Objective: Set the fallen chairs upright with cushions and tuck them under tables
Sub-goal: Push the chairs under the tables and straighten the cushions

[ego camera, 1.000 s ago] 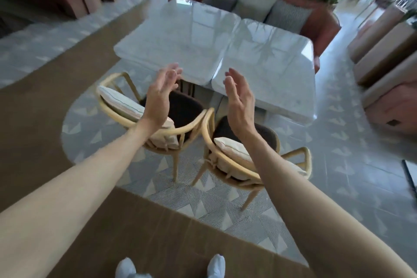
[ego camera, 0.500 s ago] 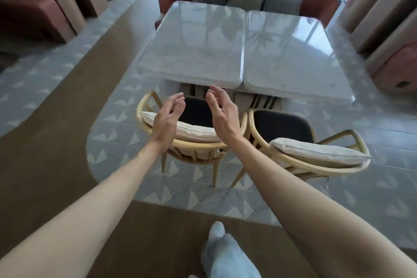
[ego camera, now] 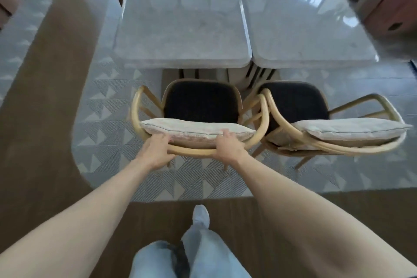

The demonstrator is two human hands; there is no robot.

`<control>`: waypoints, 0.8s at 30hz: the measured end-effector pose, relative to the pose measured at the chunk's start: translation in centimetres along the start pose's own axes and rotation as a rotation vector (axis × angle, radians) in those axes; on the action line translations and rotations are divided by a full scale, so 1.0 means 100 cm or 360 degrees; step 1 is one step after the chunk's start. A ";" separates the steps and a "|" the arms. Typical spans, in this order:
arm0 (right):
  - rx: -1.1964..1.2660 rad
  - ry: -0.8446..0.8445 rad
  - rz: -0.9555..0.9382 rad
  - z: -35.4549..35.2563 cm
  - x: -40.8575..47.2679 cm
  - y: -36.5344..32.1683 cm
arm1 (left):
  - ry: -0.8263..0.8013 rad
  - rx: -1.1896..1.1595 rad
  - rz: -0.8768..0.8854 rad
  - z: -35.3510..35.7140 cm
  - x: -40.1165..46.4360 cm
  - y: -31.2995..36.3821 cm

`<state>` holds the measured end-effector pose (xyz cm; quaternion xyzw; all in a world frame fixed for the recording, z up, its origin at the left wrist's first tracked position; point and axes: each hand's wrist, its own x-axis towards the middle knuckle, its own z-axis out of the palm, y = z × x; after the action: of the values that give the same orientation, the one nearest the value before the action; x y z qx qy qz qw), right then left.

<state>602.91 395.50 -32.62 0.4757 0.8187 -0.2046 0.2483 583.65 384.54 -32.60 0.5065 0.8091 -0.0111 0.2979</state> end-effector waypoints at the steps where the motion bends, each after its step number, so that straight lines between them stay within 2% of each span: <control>1: -0.0027 0.0008 0.0026 0.002 0.002 -0.005 | -0.0039 0.0073 0.0045 0.002 0.003 -0.005; 5: -0.0162 0.0076 0.0156 0.011 0.006 -0.017 | -0.0096 0.0222 0.0198 0.010 0.019 -0.012; 11: -0.0497 0.0088 0.0125 0.036 0.011 -0.020 | -0.0114 0.0541 0.0420 0.022 0.035 -0.027; 14: -0.0644 0.0131 0.0086 0.039 0.012 -0.019 | 0.0002 0.0588 0.0427 0.030 0.040 -0.024; 19: -0.0696 0.0128 0.0055 0.039 0.013 -0.021 | 0.0042 0.0758 0.0498 0.032 0.042 -0.027; 24: -0.0679 0.0137 0.0066 0.033 0.022 -0.008 | 0.0062 0.0683 0.0553 0.034 0.047 -0.018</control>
<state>601.99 394.72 -36.44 0.4373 0.8433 -0.0011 0.3124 582.26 386.41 -38.26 0.6893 0.6948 -0.1215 0.1657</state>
